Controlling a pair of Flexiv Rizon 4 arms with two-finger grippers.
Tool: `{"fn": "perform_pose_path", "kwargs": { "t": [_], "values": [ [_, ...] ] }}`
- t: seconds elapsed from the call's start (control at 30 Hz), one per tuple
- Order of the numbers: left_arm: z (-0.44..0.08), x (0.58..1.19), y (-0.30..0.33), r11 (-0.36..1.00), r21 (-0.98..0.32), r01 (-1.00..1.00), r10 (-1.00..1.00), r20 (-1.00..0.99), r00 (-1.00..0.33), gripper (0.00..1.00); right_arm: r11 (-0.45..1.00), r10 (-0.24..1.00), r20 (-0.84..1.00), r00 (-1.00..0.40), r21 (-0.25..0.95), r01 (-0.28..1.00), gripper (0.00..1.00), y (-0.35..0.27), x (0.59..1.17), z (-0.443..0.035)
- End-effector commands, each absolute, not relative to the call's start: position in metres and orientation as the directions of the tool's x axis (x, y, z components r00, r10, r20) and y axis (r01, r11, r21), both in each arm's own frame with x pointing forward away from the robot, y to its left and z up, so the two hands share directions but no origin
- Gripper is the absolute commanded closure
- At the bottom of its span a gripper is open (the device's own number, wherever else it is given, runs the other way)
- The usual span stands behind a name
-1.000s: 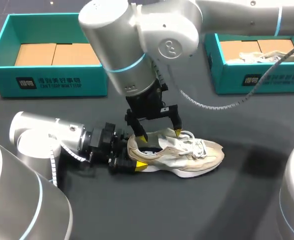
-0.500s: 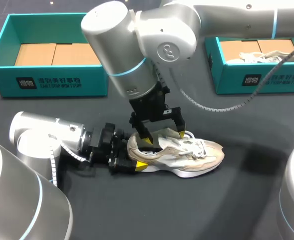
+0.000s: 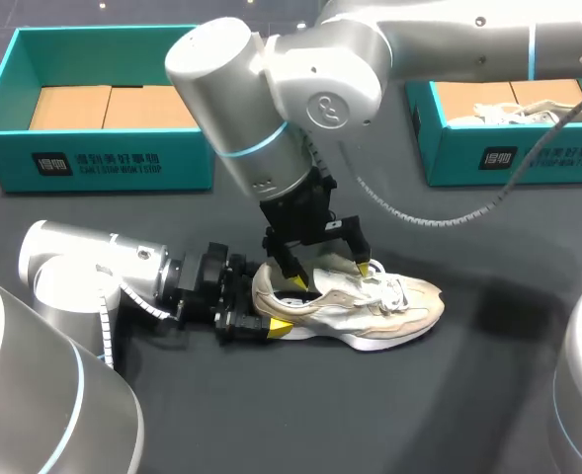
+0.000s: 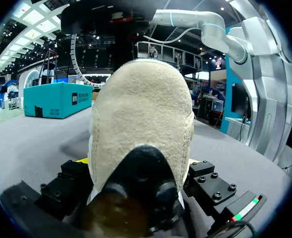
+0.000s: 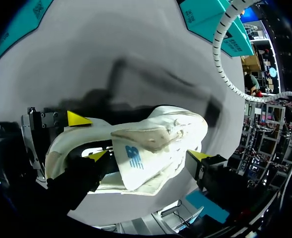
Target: Take the shoe out of the shoebox, open the shoe tongue, remove and reinsert the insole, then place the shoe into the shoebox
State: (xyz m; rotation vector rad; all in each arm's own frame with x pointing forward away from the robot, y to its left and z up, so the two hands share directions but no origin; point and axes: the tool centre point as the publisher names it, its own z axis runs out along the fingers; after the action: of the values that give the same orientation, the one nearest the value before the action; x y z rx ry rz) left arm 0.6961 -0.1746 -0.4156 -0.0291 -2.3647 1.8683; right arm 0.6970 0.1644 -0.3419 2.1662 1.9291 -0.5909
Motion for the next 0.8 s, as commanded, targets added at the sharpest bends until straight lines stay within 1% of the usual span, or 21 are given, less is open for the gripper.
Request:
{"fn": "perform_pose_path", "kwargs": {
  "t": [0.03,0.17,0.23,0.53,0.67,0.8],
  "values": [
    [-0.416,0.694,-0.175,0.238,-0.969,-0.064,0.094,0.089,-0.992,1.00,-0.149,0.910,-0.407,0.083,-0.132,0.980,0.05,0.162,0.698,-0.348],
    [-0.416,0.694,-0.175,0.238,-0.969,-0.064,0.094,0.089,-0.992,1.00,-0.163,0.906,-0.412,0.096,-0.131,0.978,0.09,0.159,0.699,-0.349],
    [-0.416,0.694,-0.175,0.238,-0.969,-0.064,0.094,0.089,-0.992,1.00,-0.167,0.906,-0.410,0.101,-0.127,0.978,0.15,0.157,0.699,-0.349],
    [-0.416,0.694,-0.175,0.238,-0.969,-0.064,0.094,0.089,-0.992,1.00,-0.191,0.909,-0.396,0.129,-0.123,0.974,0.32,0.147,0.702,-0.352],
    [-0.416,0.694,-0.175,0.238,-0.969,-0.064,0.094,0.089,-0.992,1.00,-0.198,0.915,-0.377,0.140,-0.120,0.973,0.48,0.143,0.701,-0.352],
    [-0.416,0.694,-0.175,0.238,-0.969,-0.064,0.094,0.089,-0.992,1.00,-0.204,0.917,-0.368,0.151,-0.109,0.973,0.52,0.142,0.700,-0.349]
  ]
}}
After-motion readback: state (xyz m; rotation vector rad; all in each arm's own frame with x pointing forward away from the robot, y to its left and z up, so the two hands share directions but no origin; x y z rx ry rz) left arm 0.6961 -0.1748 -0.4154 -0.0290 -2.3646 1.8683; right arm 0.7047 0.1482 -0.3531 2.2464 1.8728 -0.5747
